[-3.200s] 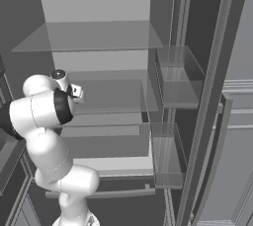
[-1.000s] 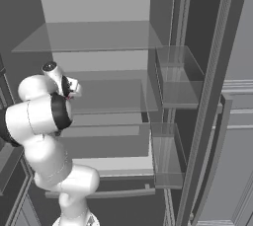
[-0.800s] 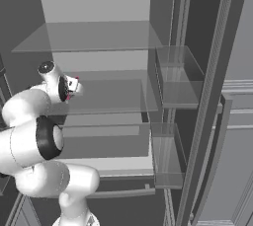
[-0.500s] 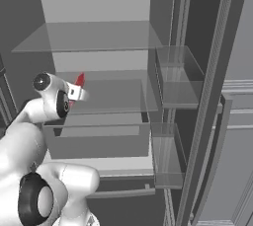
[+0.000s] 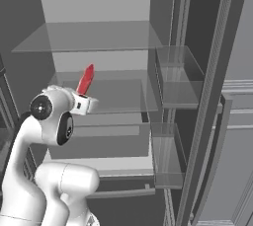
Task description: Place one lemon wedge and one steak in each tupperware on the nearby counter, to pack two identical lunches.
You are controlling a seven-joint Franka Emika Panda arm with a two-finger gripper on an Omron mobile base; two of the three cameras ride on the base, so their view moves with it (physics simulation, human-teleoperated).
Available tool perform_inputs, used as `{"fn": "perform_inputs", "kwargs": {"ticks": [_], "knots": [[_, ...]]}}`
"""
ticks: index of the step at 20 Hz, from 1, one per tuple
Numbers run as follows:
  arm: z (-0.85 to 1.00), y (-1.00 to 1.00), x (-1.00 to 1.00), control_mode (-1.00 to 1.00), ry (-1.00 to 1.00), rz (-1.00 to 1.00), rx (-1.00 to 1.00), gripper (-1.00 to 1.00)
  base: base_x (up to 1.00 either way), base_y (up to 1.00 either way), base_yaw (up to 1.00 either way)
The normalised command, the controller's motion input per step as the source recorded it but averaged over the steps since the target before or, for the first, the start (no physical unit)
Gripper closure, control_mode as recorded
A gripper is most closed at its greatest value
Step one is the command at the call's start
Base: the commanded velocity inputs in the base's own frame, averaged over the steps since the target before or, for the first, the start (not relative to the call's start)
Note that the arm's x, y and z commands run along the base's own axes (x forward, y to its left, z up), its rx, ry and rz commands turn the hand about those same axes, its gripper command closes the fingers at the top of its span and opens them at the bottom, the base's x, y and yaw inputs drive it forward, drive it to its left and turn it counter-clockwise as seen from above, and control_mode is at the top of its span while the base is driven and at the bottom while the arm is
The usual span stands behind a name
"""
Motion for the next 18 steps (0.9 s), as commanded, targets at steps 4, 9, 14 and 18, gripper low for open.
{"fn": "perform_inputs", "kwargs": {"ticks": [4, 9, 14, 18], "knots": [[0.25, -0.19, -0.25, 1.00, -0.01, 0.00, 0.02, 1.00, -0.75, -0.47, 0.04], [0.00, 0.00, 0.00, 1.00, 0.00, 0.00, 0.00, 1.00, -1.00, -0.16, 0.21], [0.00, 0.00, 0.00, 1.00, 0.00, 0.00, 0.00, 1.00, -1.00, 0.47, 0.40], [0.00, 0.00, 0.00, 1.00, 0.00, 0.00, 0.00, 1.00, -0.98, 0.66, 0.49]]}}
